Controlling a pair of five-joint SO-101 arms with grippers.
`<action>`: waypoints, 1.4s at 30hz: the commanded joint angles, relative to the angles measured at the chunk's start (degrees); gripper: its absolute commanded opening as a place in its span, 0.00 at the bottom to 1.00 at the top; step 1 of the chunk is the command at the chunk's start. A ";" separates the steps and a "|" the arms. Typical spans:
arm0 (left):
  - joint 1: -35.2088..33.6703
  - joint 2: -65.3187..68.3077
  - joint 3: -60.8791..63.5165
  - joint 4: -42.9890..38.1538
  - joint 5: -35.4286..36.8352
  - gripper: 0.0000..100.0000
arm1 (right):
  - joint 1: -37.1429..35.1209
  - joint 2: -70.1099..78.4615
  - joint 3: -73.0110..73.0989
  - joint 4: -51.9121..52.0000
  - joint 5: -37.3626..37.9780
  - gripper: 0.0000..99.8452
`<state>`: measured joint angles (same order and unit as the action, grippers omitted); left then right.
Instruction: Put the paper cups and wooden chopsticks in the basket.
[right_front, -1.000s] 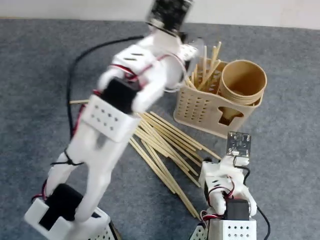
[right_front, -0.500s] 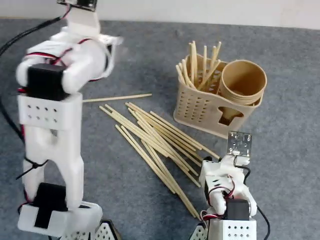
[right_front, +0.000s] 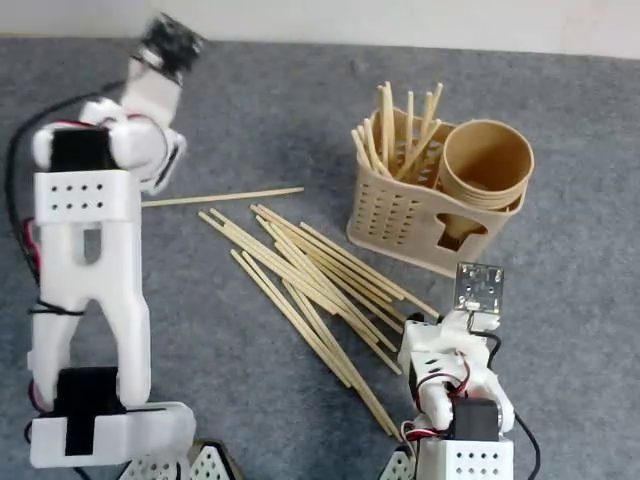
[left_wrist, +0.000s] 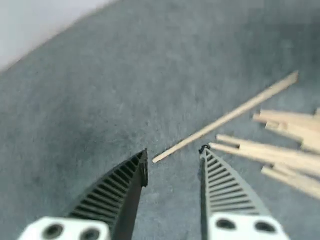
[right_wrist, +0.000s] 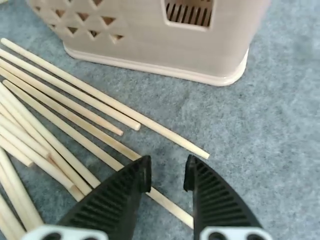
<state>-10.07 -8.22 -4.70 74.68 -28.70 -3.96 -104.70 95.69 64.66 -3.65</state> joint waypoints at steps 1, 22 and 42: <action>0.31 -0.40 6.90 -6.86 -6.51 0.17 | 0.48 -0.75 4.26 -1.36 -0.09 0.12; 4.97 30.46 -8.04 -10.99 -14.07 0.14 | 0.48 -0.75 4.26 -1.54 -0.09 0.12; 6.20 60.70 -41.10 1.85 -15.12 0.10 | 0.48 -0.75 4.26 -1.54 -0.09 0.12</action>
<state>-4.53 49.98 -38.99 75.82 -43.74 -3.96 -104.70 95.69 64.66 -3.65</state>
